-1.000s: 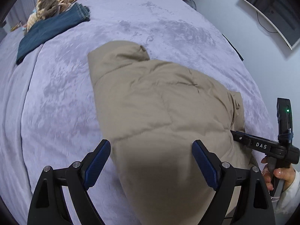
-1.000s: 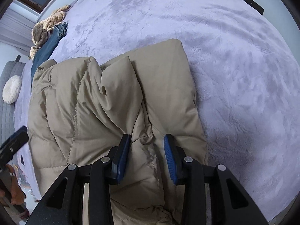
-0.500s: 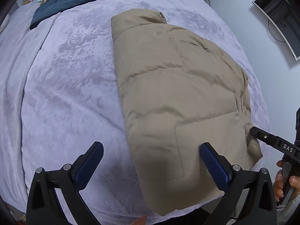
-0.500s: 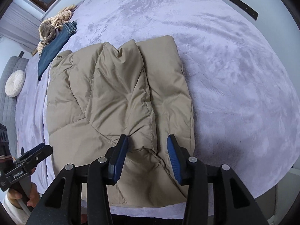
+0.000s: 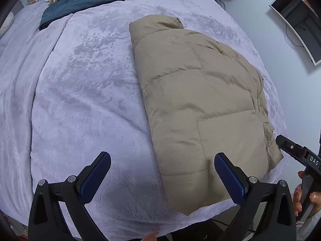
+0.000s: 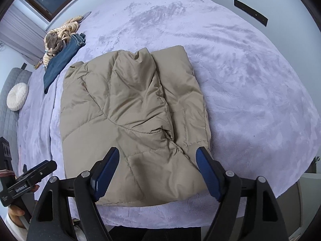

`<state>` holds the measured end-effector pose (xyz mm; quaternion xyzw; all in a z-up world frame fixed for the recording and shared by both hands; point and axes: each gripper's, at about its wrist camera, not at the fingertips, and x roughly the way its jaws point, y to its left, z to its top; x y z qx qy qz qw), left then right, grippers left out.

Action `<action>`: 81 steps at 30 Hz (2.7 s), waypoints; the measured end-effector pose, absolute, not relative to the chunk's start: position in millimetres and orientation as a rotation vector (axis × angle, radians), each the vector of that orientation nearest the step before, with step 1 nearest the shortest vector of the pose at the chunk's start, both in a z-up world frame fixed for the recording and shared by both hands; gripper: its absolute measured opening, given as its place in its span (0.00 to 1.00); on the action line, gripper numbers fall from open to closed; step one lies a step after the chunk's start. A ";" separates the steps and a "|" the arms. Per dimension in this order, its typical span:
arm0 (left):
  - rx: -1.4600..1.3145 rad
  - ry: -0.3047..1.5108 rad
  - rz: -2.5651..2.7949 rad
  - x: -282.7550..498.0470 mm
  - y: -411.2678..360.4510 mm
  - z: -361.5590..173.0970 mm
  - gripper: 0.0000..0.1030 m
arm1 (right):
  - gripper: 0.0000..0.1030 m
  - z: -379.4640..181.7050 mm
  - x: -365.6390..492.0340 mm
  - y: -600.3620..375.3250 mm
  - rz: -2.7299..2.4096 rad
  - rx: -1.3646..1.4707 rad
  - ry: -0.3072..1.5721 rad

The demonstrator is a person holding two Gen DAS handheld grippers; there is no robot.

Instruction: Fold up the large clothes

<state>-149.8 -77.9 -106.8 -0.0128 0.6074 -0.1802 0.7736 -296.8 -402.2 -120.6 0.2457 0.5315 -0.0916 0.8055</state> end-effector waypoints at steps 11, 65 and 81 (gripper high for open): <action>-0.084 1.339 -0.315 -122.3 -93.9 -122.1 1.00 | 0.80 -129.0 -261.0 -443.8 -0.137 0.546 1.198; -0.528 1.401 -0.655 -32.2 -145.5 -180.9 0.81 | 0.49 -243.9 -133.5 -436.9 0.469 0.983 1.410; -0.478 1.217 -0.675 64.5 -15.7 -121.1 0.80 | 0.44 -173.5 -43.7 -296.8 0.521 0.908 1.222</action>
